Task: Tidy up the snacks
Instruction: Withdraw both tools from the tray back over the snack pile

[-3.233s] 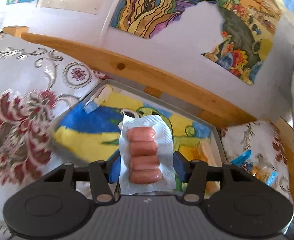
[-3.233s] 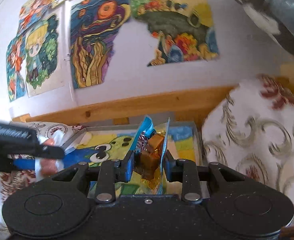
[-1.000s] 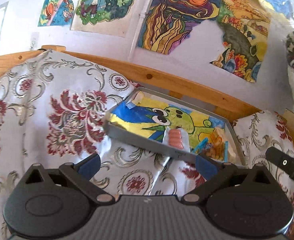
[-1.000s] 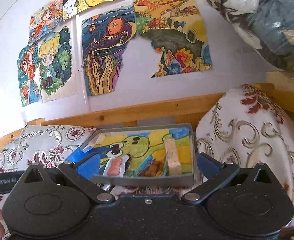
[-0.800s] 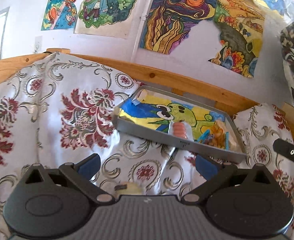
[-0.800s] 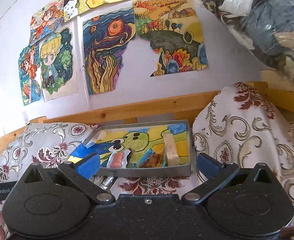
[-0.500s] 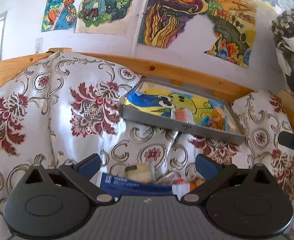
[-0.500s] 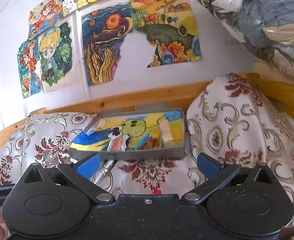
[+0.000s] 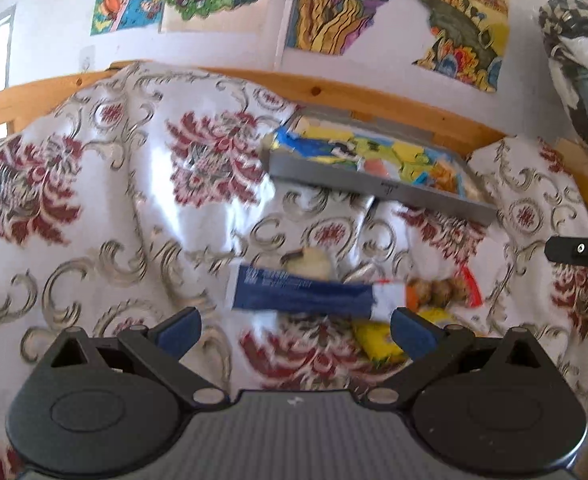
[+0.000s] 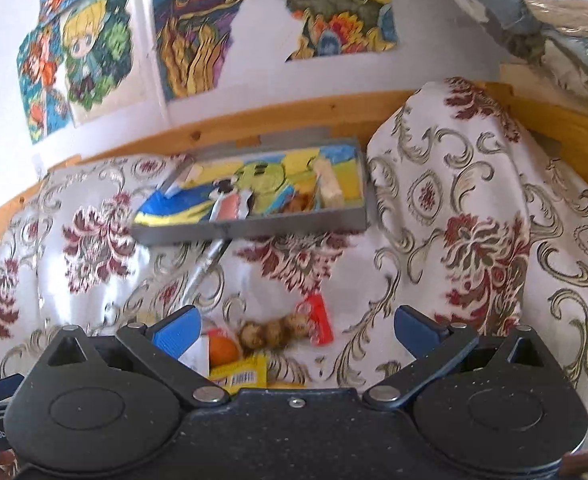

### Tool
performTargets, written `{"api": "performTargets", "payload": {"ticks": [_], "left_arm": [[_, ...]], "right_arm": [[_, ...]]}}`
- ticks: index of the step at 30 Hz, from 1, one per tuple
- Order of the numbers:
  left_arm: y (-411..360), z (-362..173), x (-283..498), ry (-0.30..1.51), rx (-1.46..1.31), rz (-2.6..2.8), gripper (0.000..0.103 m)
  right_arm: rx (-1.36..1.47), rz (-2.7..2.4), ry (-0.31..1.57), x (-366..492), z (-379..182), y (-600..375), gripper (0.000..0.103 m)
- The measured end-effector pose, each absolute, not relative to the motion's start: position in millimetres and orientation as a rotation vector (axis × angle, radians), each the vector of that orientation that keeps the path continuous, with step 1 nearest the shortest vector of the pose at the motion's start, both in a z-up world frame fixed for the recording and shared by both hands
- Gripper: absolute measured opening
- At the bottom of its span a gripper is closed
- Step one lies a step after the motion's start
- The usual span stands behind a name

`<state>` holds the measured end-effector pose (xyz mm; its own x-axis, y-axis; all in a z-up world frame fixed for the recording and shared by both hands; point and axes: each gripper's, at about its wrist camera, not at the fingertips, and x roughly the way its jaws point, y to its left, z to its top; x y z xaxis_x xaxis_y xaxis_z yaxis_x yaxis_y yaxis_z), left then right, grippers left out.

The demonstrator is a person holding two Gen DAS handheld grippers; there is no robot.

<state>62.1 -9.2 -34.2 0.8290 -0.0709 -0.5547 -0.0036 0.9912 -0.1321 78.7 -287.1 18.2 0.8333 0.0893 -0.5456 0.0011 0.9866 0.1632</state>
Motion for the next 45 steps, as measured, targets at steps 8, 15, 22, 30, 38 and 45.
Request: {"api": "performTargets", "payload": {"ticks": [8,15,22,30,38,45], "left_arm": [[1,-43,58,0.633,-0.15,0.013,0.103],[0,-42,57,0.636,-0.146,0.01,0.103],[-1,-44,59,0.657,-0.139,0.007,0.103],[-2,-47,66,0.684,-0.135,-0.013,0.103],[-12,-55,85,0.724,-0.081,-0.065,0.103],[-20,-63,97,0.742,-0.043,-0.115,0.103]], "right_arm": [[0.125,0.09,0.714,82,6,-271,0.102],[0.089,0.113,0.76,83,2,-261,0.102],[0.078,0.127,0.791,87,-2,-259,0.102],[0.078,0.138,0.821,92,-4,-257,0.102],[0.09,0.157,0.873,102,-11,-256,0.102],[0.137,0.185,0.929,115,-18,-259,0.102]]}}
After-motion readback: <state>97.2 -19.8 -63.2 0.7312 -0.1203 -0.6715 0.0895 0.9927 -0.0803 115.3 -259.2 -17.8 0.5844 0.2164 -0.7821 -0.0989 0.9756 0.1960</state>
